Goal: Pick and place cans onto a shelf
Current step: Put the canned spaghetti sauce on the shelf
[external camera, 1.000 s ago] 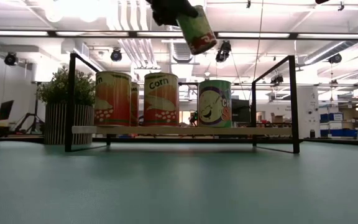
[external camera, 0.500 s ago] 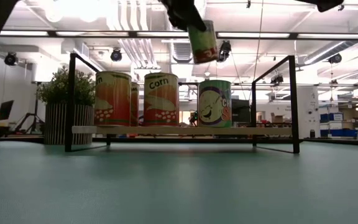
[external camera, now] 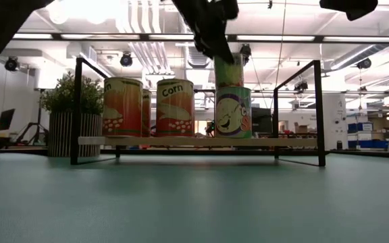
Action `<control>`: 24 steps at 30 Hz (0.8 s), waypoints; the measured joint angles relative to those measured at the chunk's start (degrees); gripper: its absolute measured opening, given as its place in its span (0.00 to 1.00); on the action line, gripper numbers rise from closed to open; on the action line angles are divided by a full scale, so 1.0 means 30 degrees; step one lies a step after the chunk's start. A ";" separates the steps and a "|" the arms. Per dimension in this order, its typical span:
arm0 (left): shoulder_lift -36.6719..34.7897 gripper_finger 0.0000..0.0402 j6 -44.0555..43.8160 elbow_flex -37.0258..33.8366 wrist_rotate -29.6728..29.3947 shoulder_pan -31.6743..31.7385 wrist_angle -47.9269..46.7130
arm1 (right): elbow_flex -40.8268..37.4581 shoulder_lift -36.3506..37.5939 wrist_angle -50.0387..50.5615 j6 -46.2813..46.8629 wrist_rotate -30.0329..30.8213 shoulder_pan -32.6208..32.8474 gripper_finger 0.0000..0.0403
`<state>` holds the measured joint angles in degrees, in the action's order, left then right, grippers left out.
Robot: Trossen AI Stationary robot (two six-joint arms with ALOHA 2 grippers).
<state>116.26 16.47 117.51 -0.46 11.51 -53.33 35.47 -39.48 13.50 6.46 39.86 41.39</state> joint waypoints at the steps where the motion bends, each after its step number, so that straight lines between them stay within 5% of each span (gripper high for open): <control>1: 0.0210 0.70 0.0000 -0.0003 -0.0006 0.0000 -0.0027 | -0.0006 0.0000 -0.0007 0.0000 -0.0001 0.0000 0.81; 24: 0.2196 0.71 0.0134 -0.0219 -0.0825 0.0236 -0.0413 | -0.0227 0.0008 -0.0002 0.0109 0.0050 0.0000 0.81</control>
<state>122.85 16.87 116.86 -2.94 12.22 -54.57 34.79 -39.46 13.50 6.79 40.01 41.39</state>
